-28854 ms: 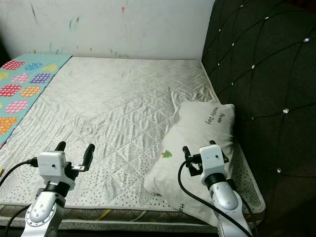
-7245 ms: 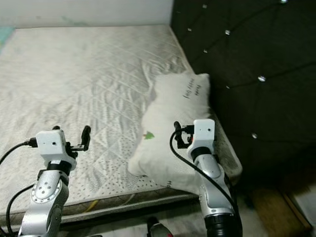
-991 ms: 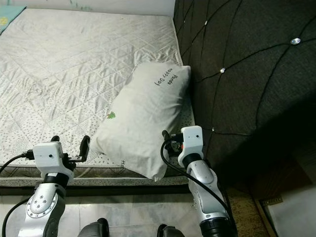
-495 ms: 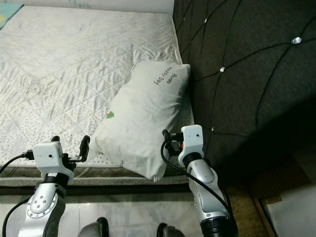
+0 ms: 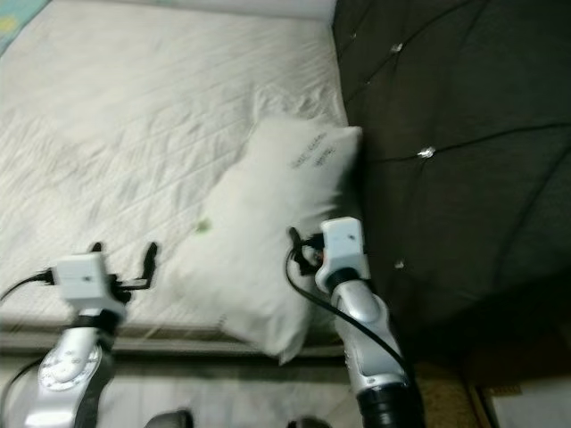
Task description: Clean up the room
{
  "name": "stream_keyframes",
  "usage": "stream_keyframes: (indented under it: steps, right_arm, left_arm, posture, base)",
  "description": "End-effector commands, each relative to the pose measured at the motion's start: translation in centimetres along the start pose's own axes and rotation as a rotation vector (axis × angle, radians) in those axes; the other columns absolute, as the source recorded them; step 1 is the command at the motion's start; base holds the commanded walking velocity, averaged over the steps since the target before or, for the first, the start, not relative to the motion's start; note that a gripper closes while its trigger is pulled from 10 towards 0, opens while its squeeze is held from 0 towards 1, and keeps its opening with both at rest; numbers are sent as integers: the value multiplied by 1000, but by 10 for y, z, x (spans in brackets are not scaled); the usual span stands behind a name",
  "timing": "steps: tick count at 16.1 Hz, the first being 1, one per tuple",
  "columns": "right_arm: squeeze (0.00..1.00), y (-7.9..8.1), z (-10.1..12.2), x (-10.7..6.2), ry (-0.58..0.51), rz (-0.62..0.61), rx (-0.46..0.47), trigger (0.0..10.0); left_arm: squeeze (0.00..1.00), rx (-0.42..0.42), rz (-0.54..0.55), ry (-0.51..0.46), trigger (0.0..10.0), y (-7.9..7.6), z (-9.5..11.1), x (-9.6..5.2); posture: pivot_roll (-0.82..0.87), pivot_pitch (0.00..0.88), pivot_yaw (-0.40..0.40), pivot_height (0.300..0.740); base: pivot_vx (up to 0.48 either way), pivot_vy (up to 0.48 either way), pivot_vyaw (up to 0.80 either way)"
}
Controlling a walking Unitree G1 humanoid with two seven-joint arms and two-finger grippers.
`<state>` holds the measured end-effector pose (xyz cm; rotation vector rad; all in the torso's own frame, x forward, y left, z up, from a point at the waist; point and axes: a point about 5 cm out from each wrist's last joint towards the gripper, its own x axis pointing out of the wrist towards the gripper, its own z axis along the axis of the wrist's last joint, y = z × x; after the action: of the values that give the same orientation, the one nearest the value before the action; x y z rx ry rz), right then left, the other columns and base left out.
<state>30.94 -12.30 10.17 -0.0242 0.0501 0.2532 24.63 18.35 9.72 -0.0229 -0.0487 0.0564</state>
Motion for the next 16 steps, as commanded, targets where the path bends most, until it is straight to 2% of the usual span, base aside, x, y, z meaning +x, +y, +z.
stream_keyframes:
  steps: [1,8,16]
  right_arm:
    - [0,-13,-11,-8,40,-42,-9,10000]
    - [0,-18,-13,-8,47,-55,-21,10000]
    - [0,-15,-10,-11,25,-45,20,10000]
  left_arm:
    - [0,-23,-19,16,10000,-10,-3,-1]
    - [0,-25,-4,22,10000,-8,-3,-1]
    - [0,-19,-5,27,10000,-7,-3,0]
  posture:
    - [114,213,-58,740]
    - [111,225,-59,740]
    - [107,233,-55,740]
  base:
    - [0,0,0]
    - [0,0,0]
    - [0,0,0]
